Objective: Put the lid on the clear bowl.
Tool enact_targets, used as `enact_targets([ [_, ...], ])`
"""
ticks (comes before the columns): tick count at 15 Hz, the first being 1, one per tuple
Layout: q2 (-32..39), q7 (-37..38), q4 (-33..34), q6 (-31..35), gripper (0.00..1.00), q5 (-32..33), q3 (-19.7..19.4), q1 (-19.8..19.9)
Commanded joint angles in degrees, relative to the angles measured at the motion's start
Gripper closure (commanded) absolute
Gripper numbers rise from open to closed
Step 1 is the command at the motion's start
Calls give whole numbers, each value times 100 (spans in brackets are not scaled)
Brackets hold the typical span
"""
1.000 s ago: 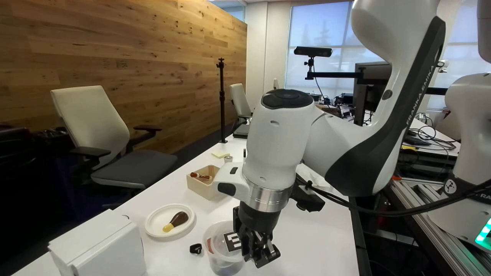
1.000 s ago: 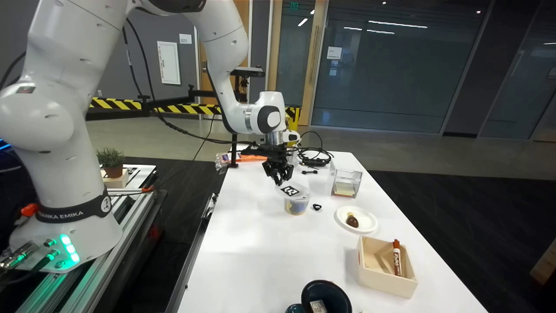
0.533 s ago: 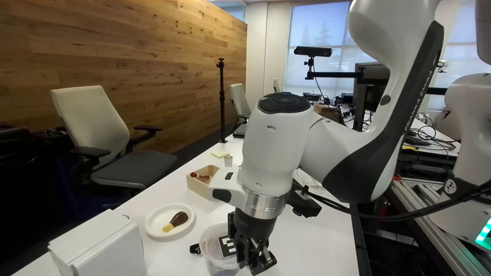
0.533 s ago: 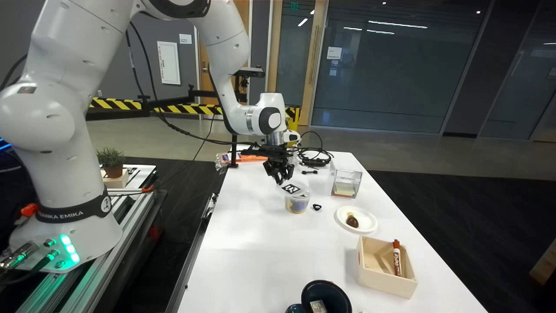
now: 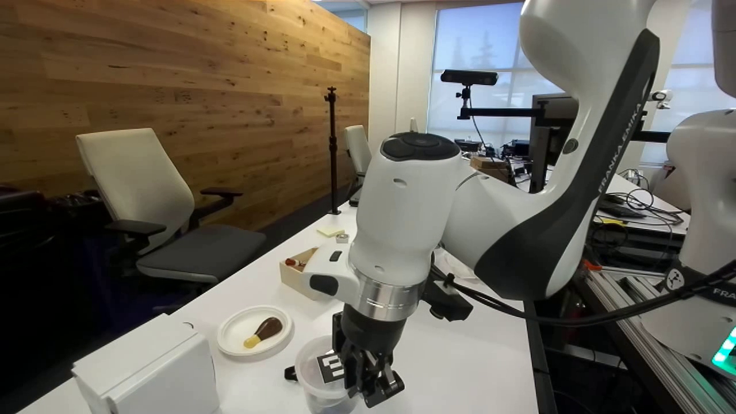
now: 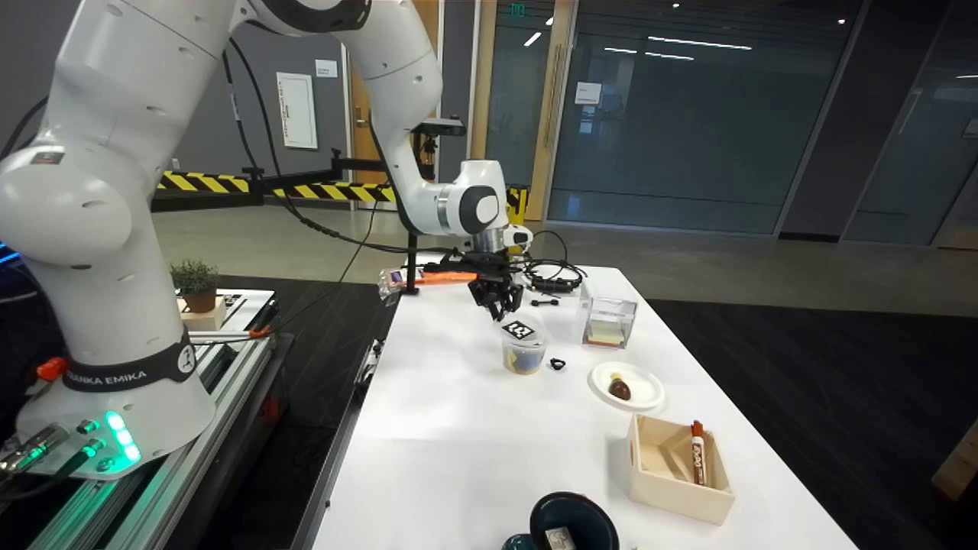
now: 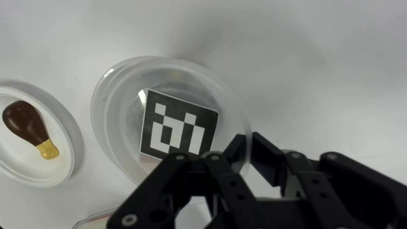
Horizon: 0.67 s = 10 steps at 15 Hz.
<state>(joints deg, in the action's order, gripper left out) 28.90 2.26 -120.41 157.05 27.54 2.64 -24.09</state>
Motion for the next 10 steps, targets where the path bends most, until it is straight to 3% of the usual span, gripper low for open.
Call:
enact_targets([
  [1, 22, -77, 70, 70, 97, 125, -38, 1],
  [10, 122, -167, 177, 89, 97, 67, -20, 55],
])
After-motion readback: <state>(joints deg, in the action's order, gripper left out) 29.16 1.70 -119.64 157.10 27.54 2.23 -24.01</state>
